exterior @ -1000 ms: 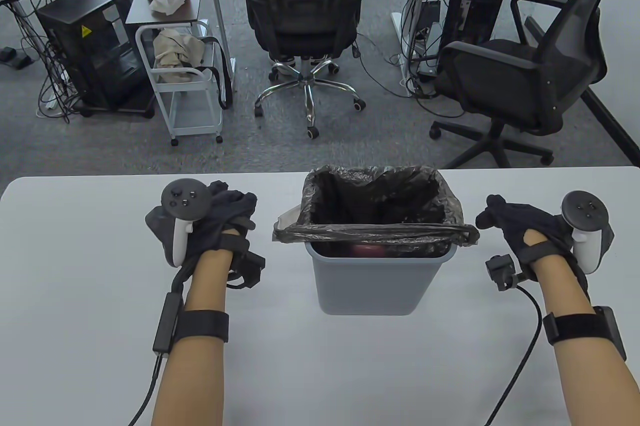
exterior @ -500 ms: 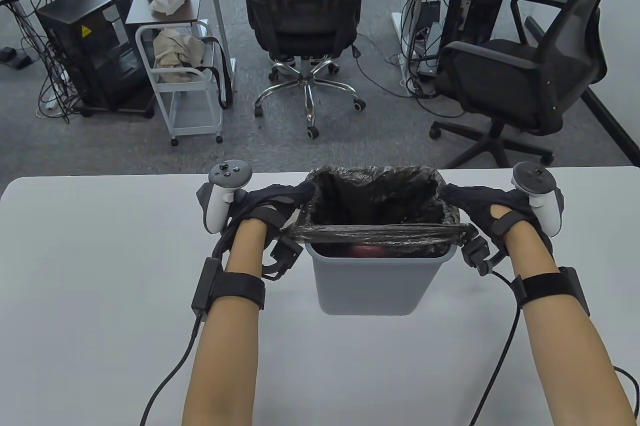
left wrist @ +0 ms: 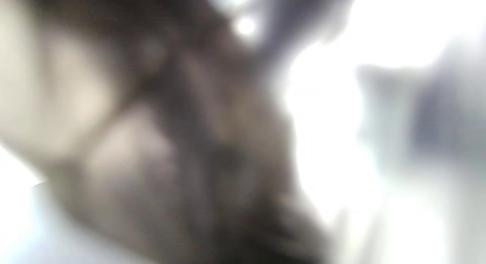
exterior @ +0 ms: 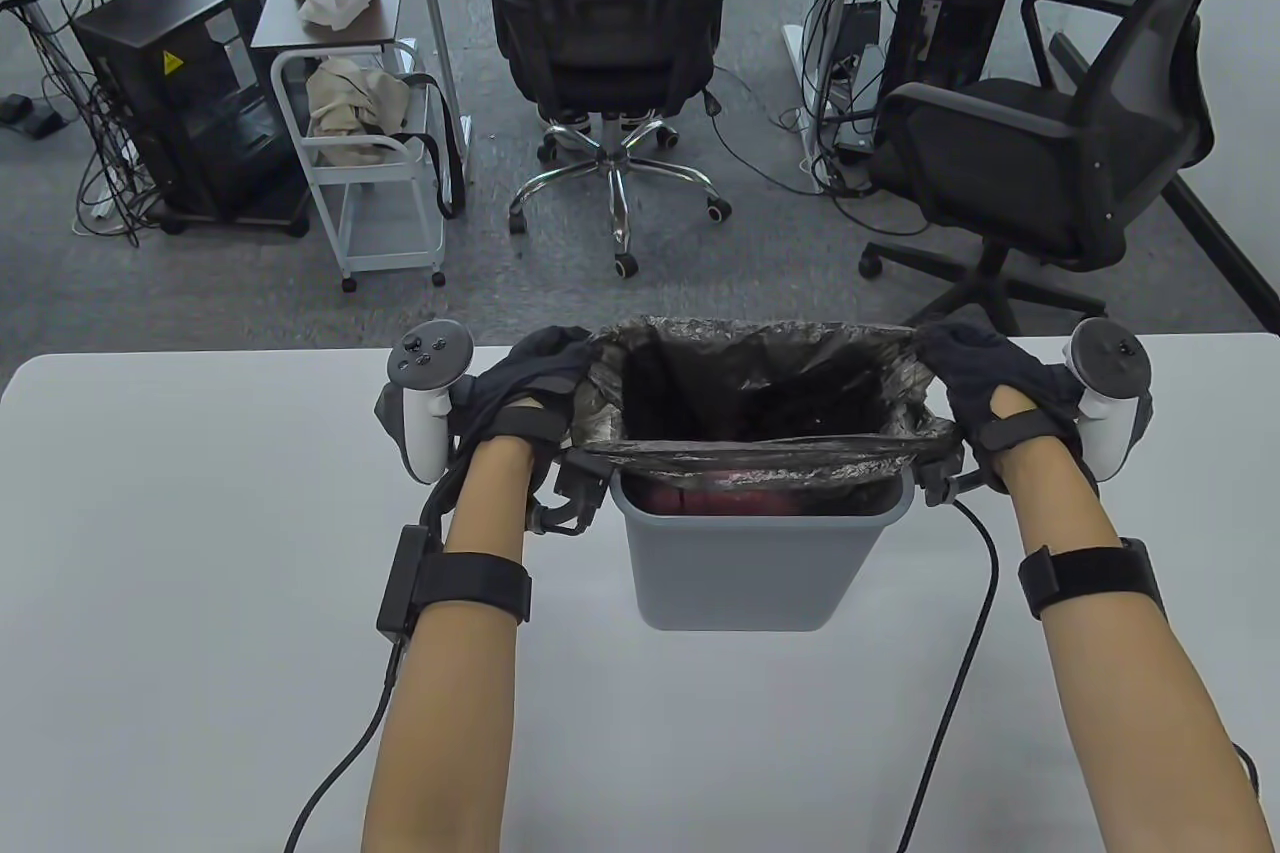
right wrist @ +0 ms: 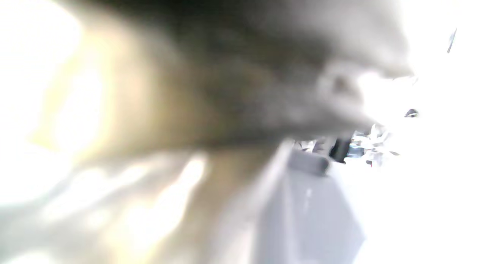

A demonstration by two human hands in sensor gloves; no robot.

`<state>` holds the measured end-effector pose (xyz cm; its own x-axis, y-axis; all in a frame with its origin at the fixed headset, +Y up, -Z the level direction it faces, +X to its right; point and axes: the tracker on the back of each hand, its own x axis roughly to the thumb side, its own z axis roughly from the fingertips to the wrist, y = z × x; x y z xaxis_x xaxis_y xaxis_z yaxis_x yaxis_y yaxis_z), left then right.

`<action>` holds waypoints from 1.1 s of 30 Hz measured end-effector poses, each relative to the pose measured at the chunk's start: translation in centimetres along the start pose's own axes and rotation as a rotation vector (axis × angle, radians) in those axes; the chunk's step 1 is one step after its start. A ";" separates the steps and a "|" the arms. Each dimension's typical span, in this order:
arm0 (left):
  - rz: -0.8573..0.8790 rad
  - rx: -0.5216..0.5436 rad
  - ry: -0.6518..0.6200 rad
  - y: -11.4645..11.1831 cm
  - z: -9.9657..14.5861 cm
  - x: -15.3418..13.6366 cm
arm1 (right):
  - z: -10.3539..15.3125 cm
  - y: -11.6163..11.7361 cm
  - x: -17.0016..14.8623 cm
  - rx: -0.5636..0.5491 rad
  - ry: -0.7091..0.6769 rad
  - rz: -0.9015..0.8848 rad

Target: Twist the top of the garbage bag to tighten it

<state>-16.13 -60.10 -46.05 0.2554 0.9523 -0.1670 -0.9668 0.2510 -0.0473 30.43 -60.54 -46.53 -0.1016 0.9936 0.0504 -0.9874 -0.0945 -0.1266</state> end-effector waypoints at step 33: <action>0.222 -0.242 -0.144 1.7 6.6 -1.2 | 6.7 -2.4 -0.3 0.089 -0.091 -0.235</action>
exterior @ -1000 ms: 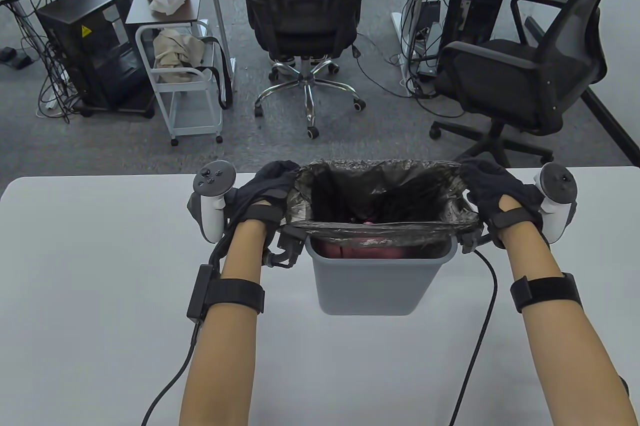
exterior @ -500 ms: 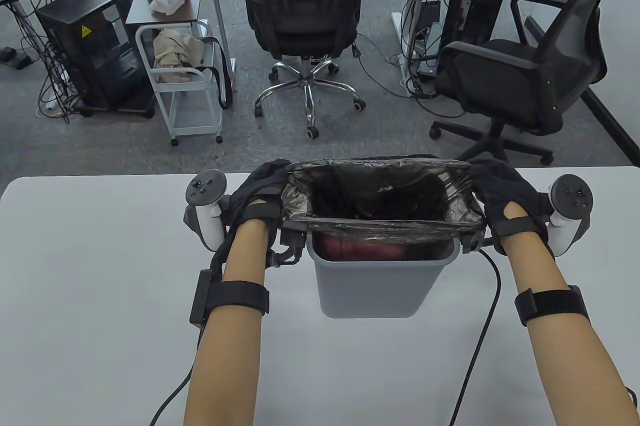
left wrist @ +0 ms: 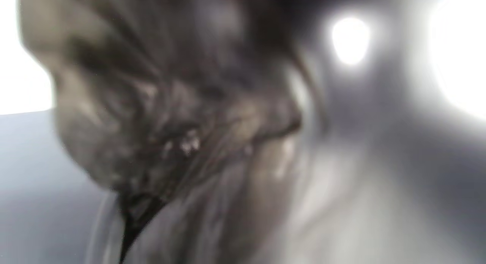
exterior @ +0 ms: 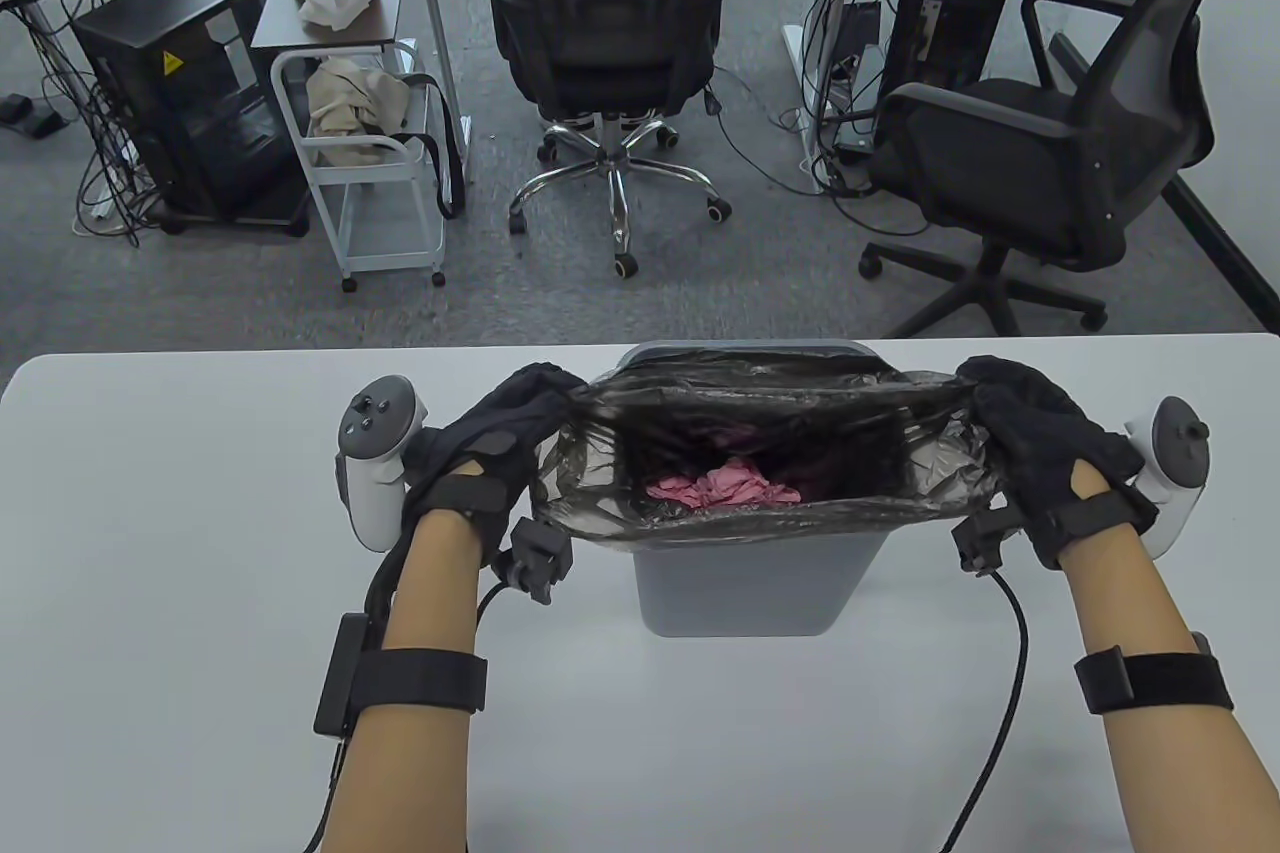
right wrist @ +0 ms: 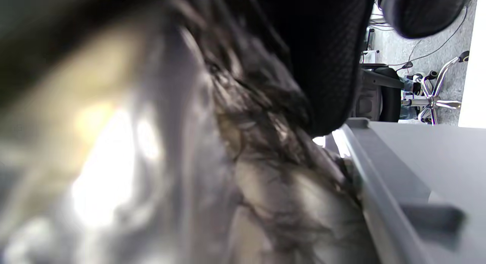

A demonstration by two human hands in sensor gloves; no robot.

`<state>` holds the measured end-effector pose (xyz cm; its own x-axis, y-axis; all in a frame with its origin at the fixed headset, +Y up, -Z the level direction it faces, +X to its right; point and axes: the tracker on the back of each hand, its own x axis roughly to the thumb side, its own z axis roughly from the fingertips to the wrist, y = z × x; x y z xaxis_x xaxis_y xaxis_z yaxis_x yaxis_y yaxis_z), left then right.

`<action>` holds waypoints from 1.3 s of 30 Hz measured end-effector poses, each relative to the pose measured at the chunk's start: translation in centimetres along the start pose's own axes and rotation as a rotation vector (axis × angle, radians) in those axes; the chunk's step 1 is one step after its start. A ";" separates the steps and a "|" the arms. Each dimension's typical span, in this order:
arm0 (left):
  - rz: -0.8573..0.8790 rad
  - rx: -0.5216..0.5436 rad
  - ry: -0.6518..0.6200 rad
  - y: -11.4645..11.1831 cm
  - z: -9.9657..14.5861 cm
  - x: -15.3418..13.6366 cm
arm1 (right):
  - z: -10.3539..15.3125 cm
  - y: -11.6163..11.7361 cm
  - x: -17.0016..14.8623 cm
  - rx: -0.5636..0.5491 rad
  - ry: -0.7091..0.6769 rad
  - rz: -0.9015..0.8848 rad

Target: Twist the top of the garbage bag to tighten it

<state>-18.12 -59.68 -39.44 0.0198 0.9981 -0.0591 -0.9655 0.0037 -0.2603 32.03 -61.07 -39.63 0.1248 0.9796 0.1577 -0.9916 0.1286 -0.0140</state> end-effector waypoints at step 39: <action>-0.502 -0.151 0.277 -3.5 3.7 -3.6 | 6.3 4.2 -0.4 0.298 0.373 0.860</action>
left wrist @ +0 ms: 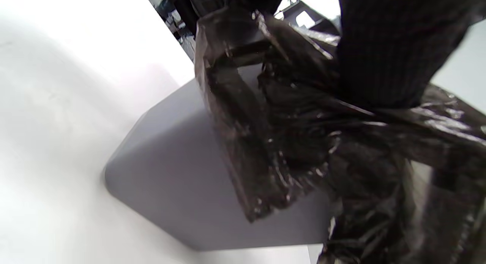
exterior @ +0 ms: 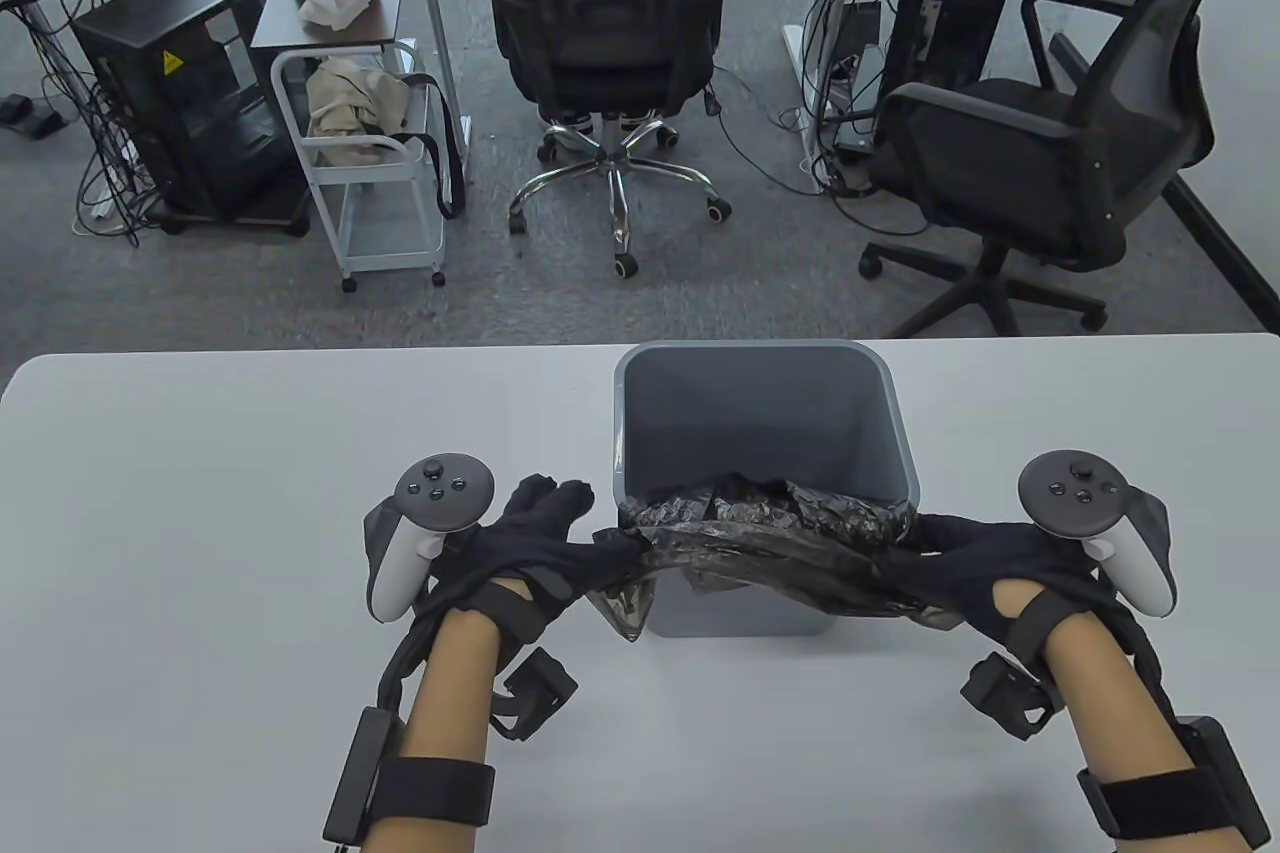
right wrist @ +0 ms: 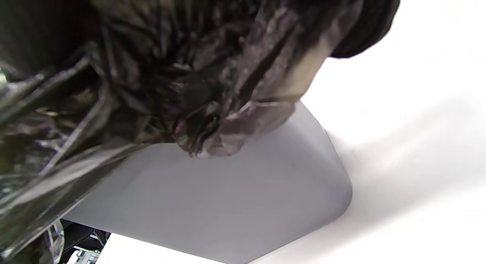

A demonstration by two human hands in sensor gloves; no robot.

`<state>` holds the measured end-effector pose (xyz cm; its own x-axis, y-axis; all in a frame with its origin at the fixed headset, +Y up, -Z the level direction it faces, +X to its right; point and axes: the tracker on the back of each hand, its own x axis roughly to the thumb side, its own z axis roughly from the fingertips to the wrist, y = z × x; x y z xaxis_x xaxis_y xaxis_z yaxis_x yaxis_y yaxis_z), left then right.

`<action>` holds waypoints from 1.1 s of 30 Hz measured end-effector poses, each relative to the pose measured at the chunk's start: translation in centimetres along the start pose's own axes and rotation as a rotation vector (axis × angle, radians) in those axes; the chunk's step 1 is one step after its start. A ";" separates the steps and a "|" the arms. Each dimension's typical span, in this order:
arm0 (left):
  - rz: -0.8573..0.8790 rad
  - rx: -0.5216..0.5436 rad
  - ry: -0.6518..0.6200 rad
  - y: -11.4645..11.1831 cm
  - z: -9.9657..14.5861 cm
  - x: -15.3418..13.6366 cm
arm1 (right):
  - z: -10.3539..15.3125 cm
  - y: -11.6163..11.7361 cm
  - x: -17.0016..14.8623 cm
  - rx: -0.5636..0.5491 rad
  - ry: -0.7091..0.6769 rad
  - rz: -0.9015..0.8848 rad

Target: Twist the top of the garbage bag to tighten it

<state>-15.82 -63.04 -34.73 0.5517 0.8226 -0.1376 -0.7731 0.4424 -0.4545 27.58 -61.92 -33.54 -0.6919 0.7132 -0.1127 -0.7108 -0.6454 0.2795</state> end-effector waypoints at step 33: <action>-0.252 0.529 -0.191 0.1 5.6 7.0 | 4.2 -1.5 6.7 -0.517 -0.317 0.359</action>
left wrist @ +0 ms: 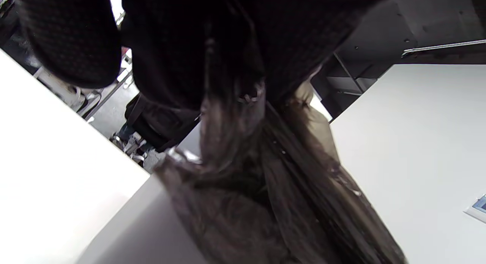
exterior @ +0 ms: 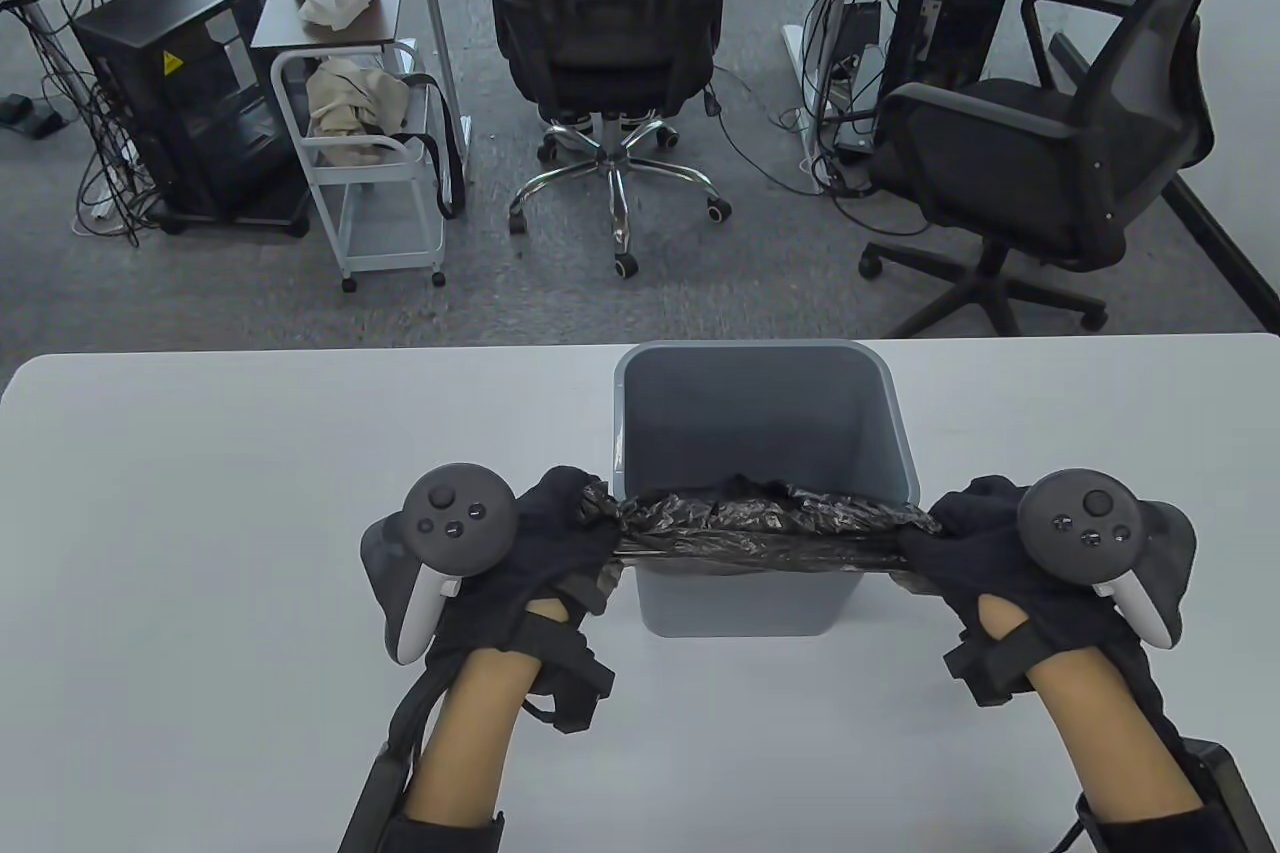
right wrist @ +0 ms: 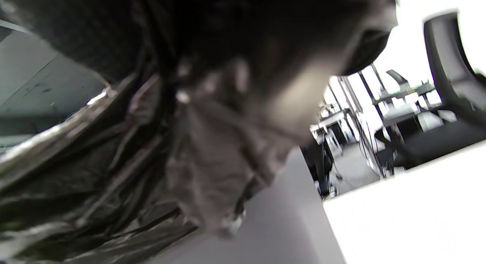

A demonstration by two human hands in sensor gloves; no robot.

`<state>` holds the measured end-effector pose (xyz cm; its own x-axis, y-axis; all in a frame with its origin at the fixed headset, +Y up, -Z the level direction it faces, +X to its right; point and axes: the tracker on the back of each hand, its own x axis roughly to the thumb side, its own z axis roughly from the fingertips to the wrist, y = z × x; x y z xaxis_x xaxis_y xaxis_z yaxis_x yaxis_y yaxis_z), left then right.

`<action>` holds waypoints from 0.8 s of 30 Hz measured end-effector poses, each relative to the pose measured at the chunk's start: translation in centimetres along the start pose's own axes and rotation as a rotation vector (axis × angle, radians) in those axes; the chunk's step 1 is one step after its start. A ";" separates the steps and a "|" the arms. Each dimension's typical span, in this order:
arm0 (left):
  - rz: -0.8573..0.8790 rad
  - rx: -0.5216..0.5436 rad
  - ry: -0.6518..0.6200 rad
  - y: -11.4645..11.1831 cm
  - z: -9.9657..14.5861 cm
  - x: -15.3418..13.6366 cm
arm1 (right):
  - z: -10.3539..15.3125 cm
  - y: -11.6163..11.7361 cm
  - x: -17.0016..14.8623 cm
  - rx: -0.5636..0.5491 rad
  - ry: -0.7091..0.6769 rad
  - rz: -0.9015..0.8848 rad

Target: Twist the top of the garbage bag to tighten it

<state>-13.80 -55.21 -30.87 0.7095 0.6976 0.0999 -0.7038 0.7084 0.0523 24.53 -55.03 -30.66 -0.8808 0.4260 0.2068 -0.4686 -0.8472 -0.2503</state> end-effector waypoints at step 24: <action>-0.010 -0.250 -0.396 -5.6 -1.2 10.6 | 0.6 -1.5 10.3 -0.129 -0.293 -0.183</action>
<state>-2.32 -51.69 -31.31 0.6144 0.6303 0.4746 -0.6327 0.7530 -0.1808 16.19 -49.55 -27.58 -0.7335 0.4421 0.5163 -0.6378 -0.7103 -0.2979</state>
